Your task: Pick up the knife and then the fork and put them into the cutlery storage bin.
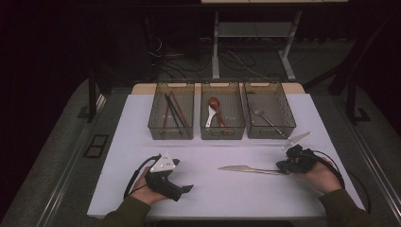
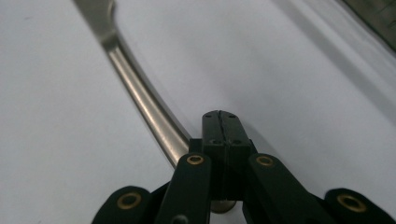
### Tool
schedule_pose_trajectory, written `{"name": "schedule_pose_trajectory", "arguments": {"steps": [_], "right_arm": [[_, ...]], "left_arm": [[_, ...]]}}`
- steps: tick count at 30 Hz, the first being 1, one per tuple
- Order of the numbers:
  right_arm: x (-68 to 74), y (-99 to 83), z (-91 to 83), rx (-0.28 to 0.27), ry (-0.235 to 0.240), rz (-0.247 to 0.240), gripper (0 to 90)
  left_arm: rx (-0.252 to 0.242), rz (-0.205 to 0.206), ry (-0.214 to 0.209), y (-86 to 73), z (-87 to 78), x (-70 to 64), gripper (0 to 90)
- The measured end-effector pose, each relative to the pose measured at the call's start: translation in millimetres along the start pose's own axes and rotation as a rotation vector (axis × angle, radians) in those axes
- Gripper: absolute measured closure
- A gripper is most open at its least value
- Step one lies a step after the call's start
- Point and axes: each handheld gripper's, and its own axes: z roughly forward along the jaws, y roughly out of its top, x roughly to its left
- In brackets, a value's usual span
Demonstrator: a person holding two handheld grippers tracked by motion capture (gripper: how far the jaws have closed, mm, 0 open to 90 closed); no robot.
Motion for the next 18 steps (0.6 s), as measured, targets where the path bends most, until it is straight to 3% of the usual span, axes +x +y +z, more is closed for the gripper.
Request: {"name": "schedule_pose_trajectory", "arguments": {"steps": [14, 18], "right_arm": [[24.5, -11.1, -8.2, 0.062, 0.047, -0.069, 90.0], [24.8, -10.5, -7.9, 0.055, 0.051, -0.063, 89.9]], "left_arm": [[0.003, 0.007, -0.003, 0.4, -0.2, -0.2, 0.0], [-0.001, 0.004, -0.002, 0.4, -0.3, -0.3, 0.0]]}}
